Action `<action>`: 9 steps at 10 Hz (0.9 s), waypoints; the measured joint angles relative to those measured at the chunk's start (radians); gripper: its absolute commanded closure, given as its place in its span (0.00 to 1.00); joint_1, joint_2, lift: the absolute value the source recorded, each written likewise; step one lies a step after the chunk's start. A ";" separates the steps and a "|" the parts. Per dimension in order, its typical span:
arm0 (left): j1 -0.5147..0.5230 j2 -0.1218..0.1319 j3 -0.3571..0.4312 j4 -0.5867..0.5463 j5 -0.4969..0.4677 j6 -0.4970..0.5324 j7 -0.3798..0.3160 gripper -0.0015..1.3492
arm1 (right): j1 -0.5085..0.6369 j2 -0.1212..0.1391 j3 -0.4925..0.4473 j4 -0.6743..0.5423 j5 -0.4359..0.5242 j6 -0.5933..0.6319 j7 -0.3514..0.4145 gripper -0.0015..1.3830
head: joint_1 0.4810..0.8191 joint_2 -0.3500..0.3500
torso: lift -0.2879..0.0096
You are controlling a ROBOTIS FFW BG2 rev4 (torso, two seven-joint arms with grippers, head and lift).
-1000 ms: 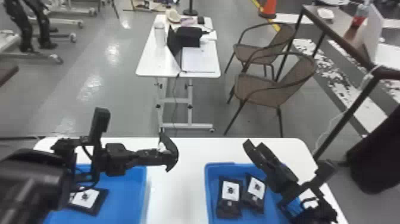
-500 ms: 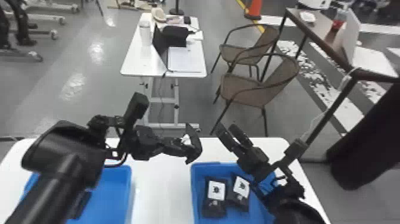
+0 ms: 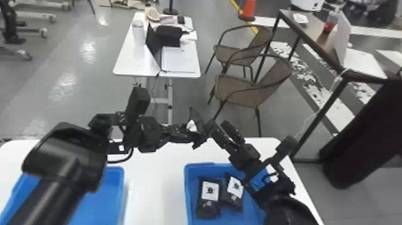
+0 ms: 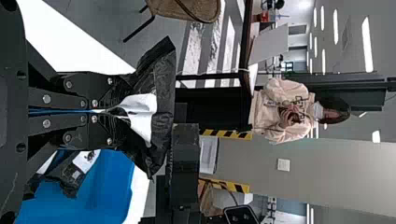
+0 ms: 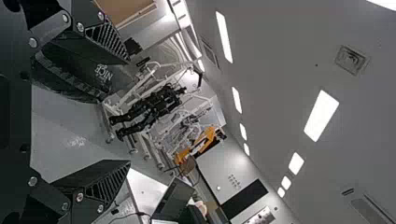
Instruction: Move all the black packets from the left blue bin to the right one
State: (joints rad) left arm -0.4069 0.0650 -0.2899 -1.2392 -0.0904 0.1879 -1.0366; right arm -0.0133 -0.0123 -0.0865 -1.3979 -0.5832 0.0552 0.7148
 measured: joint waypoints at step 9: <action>-0.009 0.001 -0.025 0.018 0.045 0.019 0.020 0.89 | -0.036 0.000 0.134 0.033 -0.003 -0.012 -0.032 0.59 | 0.63 0.32 | 0.97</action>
State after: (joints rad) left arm -0.4155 0.0662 -0.3149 -1.2212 -0.0459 0.2066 -1.0168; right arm -0.0493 -0.0124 0.0472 -1.3644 -0.5858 0.0429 0.6830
